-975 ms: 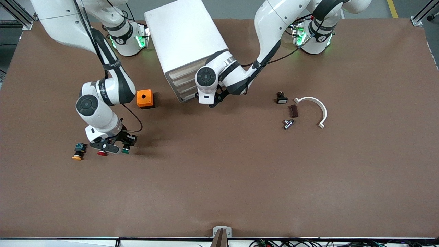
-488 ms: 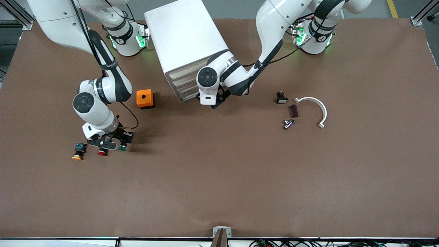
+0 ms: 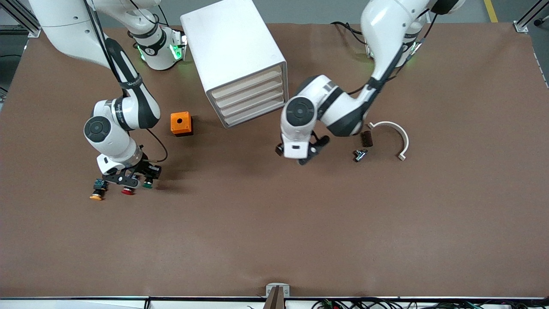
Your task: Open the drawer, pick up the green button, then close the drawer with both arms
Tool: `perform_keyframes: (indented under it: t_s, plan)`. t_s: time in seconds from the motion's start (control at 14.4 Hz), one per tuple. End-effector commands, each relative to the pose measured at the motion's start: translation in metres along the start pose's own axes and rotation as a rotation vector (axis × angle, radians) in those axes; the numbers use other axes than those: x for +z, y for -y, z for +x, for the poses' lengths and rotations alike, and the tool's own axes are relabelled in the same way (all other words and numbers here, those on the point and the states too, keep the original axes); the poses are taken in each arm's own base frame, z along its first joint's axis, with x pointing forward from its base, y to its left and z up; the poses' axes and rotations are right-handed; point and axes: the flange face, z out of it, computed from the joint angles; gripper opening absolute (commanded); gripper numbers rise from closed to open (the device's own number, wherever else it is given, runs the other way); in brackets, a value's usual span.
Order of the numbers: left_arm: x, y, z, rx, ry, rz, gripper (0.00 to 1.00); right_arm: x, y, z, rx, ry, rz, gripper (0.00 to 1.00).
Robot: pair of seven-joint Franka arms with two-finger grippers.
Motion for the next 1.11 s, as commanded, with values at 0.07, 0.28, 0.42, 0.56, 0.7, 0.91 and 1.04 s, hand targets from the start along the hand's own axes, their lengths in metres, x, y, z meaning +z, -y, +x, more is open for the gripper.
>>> perform_keyframes:
  t_s: [0.07, 0.28, 0.42, 0.56, 0.7, 0.91, 1.04]
  plan:
    - [-0.073, 0.048, 0.090, -0.006, -0.041, -0.017, 1.00, -0.008, 0.004, -0.011, -0.027, 0.000, 0.006, 1.00]
    - [-0.131, 0.096, 0.159, 0.043, -0.067, -0.040, 1.00, -0.008, 0.007, -0.014, -0.034, 0.013, 0.002, 1.00]
    - [-0.162, 0.129, 0.192, 0.111, -0.082, -0.049, 1.00, -0.014, 0.010, -0.014, -0.042, 0.014, 0.002, 1.00]
    - [-0.193, 0.162, 0.217, 0.162, -0.102, -0.056, 1.00, -0.025, 0.010, -0.010, -0.041, 0.020, -0.003, 1.00]
    - [-0.218, 0.191, 0.230, 0.218, -0.118, -0.051, 1.00, -0.032, 0.005, -0.007, -0.036, 0.017, -0.003, 1.00]
    - [-0.253, 0.230, 0.238, 0.303, -0.136, -0.038, 1.00, -0.059, -0.007, 0.004, -0.063, 0.034, -0.015, 1.00]
    - [-0.274, 0.255, 0.239, 0.382, -0.148, -0.028, 1.00, -0.072, -0.035, 0.020, -0.107, 0.078, -0.026, 1.00]
